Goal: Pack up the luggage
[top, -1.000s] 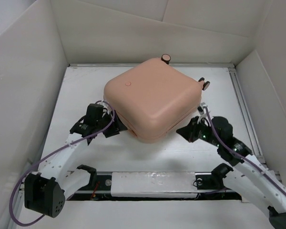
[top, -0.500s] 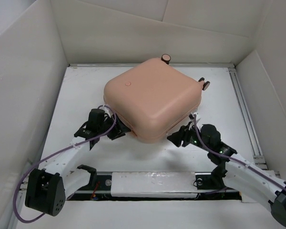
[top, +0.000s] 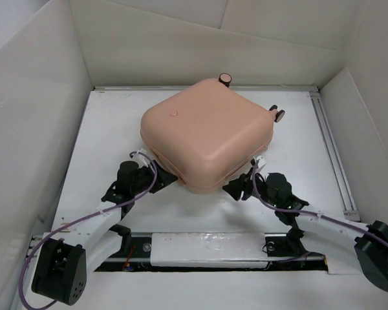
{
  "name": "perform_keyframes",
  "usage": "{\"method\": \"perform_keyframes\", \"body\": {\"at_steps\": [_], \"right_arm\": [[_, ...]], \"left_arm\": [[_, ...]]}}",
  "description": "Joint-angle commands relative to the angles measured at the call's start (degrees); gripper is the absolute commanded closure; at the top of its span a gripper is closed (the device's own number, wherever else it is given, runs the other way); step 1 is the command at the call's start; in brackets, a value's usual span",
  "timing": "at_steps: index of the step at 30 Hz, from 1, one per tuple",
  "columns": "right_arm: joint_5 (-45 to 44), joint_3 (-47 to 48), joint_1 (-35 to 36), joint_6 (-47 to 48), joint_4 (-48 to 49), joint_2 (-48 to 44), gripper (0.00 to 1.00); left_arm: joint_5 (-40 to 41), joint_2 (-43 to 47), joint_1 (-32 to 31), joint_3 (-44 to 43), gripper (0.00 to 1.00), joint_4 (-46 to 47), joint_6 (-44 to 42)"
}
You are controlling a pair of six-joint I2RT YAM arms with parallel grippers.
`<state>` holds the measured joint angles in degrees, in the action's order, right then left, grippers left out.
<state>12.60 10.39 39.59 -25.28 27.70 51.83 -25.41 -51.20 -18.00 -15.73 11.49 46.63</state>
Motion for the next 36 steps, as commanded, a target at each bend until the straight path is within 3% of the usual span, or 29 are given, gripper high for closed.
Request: {"method": "perform_keyframes", "body": {"at_steps": [1,5,13,25,36], "right_arm": [[-1.2,1.2,0.6,3.0,9.8,2.0,0.48],[-2.6,-1.0,0.6,3.0,14.7,1.9,0.47],[-4.4,-1.5,0.6,3.6,11.5,-5.1,0.53],[-5.7,-2.0,2.9,0.5,9.0,-5.1,0.51],[-7.8,-2.0,2.9,2.8,8.5,-3.5,0.51]], "left_arm": [[-0.3,0.0,-0.1,2.6,0.54,10.9,0.6],[0.6,-2.0,0.5,3.9,0.53,15.8,0.6],[4.1,-5.7,1.7,2.8,0.55,18.1,-1.1],[-2.5,-13.5,1.7,2.3,0.6,28.9,0.0],[-5.1,-23.6,-0.3,2.3,0.77,39.7,0.0]]}}
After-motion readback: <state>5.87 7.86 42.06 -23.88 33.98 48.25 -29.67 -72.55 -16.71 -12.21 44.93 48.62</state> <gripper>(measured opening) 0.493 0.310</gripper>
